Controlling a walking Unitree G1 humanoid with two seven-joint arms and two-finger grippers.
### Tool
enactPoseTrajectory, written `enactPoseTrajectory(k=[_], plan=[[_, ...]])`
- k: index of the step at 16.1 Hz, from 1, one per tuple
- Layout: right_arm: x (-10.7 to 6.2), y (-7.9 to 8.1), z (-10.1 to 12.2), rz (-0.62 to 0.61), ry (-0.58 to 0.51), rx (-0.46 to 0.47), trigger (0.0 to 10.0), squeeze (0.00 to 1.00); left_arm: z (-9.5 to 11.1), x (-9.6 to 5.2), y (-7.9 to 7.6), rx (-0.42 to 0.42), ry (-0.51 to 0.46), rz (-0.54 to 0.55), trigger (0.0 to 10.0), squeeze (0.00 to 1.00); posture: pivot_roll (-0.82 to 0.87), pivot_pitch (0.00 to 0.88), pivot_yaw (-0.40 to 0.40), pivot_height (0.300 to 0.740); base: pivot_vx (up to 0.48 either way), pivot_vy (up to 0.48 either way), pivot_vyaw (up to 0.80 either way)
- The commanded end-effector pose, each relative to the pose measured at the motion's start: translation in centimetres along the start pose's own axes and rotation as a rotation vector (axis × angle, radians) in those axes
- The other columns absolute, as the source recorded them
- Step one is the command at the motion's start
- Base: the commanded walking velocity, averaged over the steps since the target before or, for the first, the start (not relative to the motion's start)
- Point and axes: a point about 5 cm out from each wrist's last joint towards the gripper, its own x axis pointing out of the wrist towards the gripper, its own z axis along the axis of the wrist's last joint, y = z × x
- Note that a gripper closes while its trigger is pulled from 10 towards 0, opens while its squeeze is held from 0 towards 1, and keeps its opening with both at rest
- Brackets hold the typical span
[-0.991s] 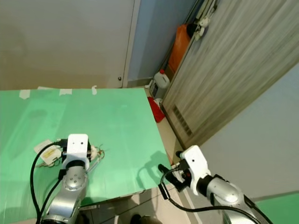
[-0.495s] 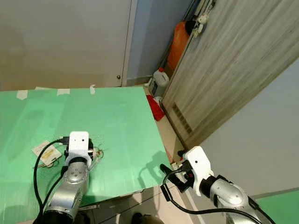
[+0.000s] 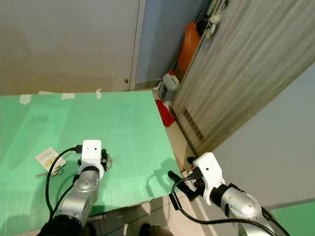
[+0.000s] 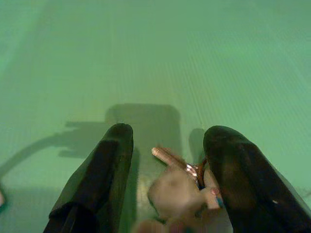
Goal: Hang keys on a hook
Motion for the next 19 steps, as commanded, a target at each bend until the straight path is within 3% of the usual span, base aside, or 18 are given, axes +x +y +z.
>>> enactPoseTrajectory(k=[1, 6, 10, 11, 12, 14, 17, 18, 19], plan=[[-0.4, -0.8, -0.8, -0.028, 0.018, 0.009, 10.0, 0.0, -1.1, -0.1, -0.8, -0.019, 0.059, -0.044, 10.0, 0.0, -0.16, 0.185, -0.183, 0.74, 0.0, 0.0, 0.0], [0.4, -0.9, -3.6, -0.038, 0.056, 0.031, 10.0, 0.0, -1.7, 0.0, -1.3, -0.071, 0.116, -0.076, 10.0, 0.0, -0.16, 0.187, -0.179, 0.74, 0.0, 0.0, 0.0], [-0.7, -2.3, -6.2, -0.054, 0.091, 0.05, 10.0, 0.0, -3.1, 0.0, -1.4, -0.089, 0.203, -0.084, 10.0, 0.0, -0.15, 0.19, -0.183, 0.74, 0.0, 0.0, 0.0], [-1.5, -3.3, -7.6, -0.065, 0.11, 0.055, 10.0, 0.0, -4.1, -0.1, -1.3, -0.123, 0.285, -0.09, 5.6, 0.0, -0.15, 0.188, -0.185, 0.74, 0.0, 0.0, 0.0], [-2.2, -4.1, -8.5, -0.075, 0.127, 0.06, 10.0, 0.0, -4.9, -0.1, -1.1, -0.13, 0.331, -0.089, 0.0, 0.0, -0.15, 0.186, -0.186, 0.74, 0.0, 0.0, 0.0], [-2.2, -4.4, -9.3, -0.084, 0.146, 0.067, 10.0, 0.0, -5.3, -0.2, -0.9, -0.126, 0.354, -0.096, 0.0, 0.0, -0.15, 0.186, -0.187, 0.74, 0.0, 0.0, 0.0], [-0.3, -3.5, -10.4, -0.095, 0.188, 0.081, 10.0, 0.0, -5.1, 0.0, -0.6, -0.099, 0.332, -0.098, 0.0, 0.0, -0.15, 0.187, -0.187, 0.74, 0.0, 0.0, 0.0], [0.1, -3.0, -10.9, -0.102, 0.212, 0.088, 10.0, 0.0, -4.5, 0.3, -0.3, -0.09, 0.288, -0.087, 0.0, 0.0, -0.15, 0.188, -0.187, 0.74, 0.0, 0.0, 0.0], [1.0, -2.1, -12.1, -0.112, 0.257, 0.1, 10.0, 0.0, -2.8, 1.0, 0.6, -0.097, 0.176, -0.054, 0.0, 0.04, -0.15, 0.18, -0.184, 0.74, 0.0, 0.0, 0.0]])
